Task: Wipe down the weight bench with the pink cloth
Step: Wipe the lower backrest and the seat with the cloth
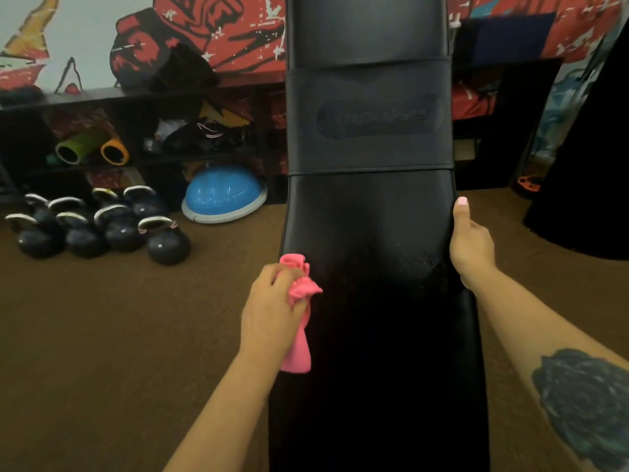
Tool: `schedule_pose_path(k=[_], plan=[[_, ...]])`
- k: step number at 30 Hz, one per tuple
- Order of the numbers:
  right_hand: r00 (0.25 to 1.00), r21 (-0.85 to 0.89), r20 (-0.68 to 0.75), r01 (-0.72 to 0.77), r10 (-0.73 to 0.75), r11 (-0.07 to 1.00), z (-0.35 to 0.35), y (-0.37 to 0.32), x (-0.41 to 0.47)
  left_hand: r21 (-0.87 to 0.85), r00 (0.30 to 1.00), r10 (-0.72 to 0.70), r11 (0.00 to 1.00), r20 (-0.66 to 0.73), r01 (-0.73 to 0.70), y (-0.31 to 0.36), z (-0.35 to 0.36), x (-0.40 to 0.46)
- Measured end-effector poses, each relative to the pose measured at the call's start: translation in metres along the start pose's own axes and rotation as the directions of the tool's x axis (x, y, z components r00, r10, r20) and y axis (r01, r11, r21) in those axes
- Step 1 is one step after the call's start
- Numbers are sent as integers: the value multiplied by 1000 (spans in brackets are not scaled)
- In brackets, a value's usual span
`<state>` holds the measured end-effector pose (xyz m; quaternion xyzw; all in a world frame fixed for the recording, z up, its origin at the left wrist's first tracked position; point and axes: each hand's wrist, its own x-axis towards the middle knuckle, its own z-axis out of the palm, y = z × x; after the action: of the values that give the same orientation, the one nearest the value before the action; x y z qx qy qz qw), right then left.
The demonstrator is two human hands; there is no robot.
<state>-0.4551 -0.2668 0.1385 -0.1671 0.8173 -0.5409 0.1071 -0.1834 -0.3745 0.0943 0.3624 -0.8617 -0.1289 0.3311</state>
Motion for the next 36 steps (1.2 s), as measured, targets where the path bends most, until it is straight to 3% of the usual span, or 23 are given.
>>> schedule_pose_path(k=[5, 10, 14, 18, 23, 27, 31, 36], plan=[[1000, -14, -8, 0, 0, 1000, 0, 0, 0, -18, 999, -33, 999, 22, 34, -7, 7, -37], [1000, -11, -8, -13, 13, 1000, -1, -1, -2, -7, 993, 103, 995, 63, -103, 20, 18, -21], [1000, 21, 3, -20, 20, 1000, -1, -2, -1, 5, 999, -23, 1000, -28, 24, 12, -1, 9], [1000, 14, -1, -10, 10, 1000, -1, 0, -1, 10, 1000, -19, 1000, 19, 19, -3, 0, -27], [1000, 31, -15, -19, 19, 999, -1, -2, -3, 8, 987, 131, 991, 92, -133, 29, 21, -22], [1000, 23, -10, -26, 26, 999, -1, -2, -3, -2, 999, 41, 999, 14, -41, 31, 7, 8], [999, 13, -26, -20, 21, 1000, -1, -1, -1, -24, 1000, -18, 1000, 5, 18, 9, 11, -20], [1000, 20, -30, 0, 0, 1000, -1, -1, -3, -4, 988, 111, 994, 103, -111, 29, 30, -35]])
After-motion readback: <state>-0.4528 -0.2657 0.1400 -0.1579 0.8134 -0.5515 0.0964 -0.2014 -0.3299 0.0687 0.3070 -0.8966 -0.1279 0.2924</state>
